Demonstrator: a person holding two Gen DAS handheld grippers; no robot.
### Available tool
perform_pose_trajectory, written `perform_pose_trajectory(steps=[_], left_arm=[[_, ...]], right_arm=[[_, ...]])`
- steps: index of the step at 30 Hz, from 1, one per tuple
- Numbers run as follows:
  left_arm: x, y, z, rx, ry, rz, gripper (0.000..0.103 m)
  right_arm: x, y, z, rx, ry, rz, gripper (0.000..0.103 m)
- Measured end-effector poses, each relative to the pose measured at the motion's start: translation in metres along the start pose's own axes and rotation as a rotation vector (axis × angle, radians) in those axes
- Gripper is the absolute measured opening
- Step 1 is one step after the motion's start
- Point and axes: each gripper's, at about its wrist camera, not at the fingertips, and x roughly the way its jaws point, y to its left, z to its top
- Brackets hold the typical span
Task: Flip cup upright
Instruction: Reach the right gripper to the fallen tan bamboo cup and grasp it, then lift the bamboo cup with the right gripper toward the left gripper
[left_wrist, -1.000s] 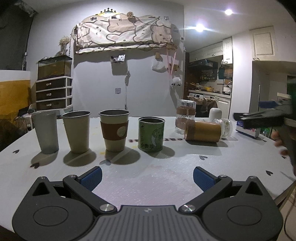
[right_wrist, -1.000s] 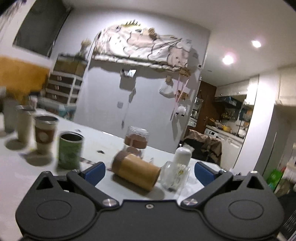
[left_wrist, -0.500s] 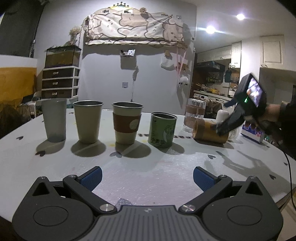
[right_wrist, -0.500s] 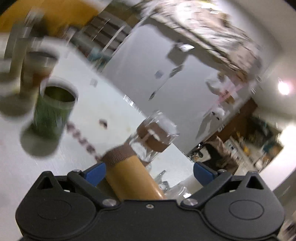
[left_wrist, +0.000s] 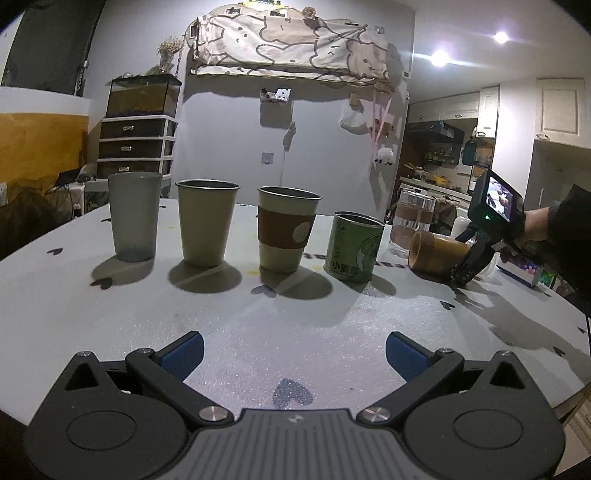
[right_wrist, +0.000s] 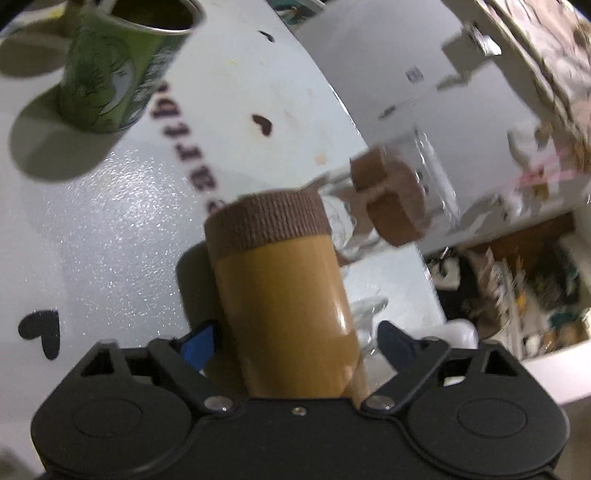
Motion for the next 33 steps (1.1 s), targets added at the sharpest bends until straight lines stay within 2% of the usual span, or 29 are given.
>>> perform_pose_trajectory(steps=[4, 6, 10, 13, 17, 21, 24, 26, 28, 29, 32, 33], left_arm=[[0.000, -0.004, -0.001, 0.005, 0.002, -0.015, 0.103], [0.001, -0.006, 0.000, 0.007, 0.005, -0.021, 0.103], [0.001, -0.011, -0.001, 0.011, 0.005, -0.038, 0.103], [0.001, -0.013, -0.002, 0.011, 0.006, -0.050, 0.103], [0.002, -0.013, -0.003, -0.001, 0.009, -0.065, 0.103], [0.002, -0.014, -0.002, -0.005, 0.010, -0.073, 0.103], [0.002, -0.014, -0.003, -0.006, 0.010, -0.076, 0.103], [0.002, -0.014, -0.003, -0.009, 0.012, -0.074, 0.103], [0.003, -0.015, -0.003, -0.010, 0.016, -0.074, 0.103], [0.003, -0.015, -0.003, -0.009, 0.016, -0.075, 0.103], [0.003, -0.015, -0.003, -0.008, 0.018, -0.076, 0.103], [0.003, -0.015, -0.003, -0.010, 0.019, -0.076, 0.103]], right_arm=[[-0.007, 0.008, -0.002, 0.001, 0.025, -0.018, 0.076], [-0.016, 0.012, 0.000, 0.059, 0.036, -0.015, 0.074], [-0.045, 0.015, -0.005, 0.178, 0.022, 0.051, 0.069], [-0.072, 0.029, -0.009, 0.194, 0.015, 0.083, 0.067], [-0.116, 0.050, -0.014, 0.218, -0.027, 0.137, 0.061], [-0.152, 0.067, -0.018, 0.228, -0.093, 0.171, 0.048], [-0.160, 0.065, -0.020, 0.334, -0.110, 0.208, 0.049], [-0.155, 0.059, -0.022, 0.411, -0.112, 0.200, 0.059], [-0.149, 0.050, -0.025, 0.498, -0.137, 0.179, 0.075], [-0.143, 0.045, -0.027, 0.540, -0.144, 0.209, 0.076], [-0.118, 0.033, -0.037, 0.673, -0.118, 0.374, 0.077], [-0.110, 0.034, -0.040, 0.693, -0.106, 0.387, 0.076]])
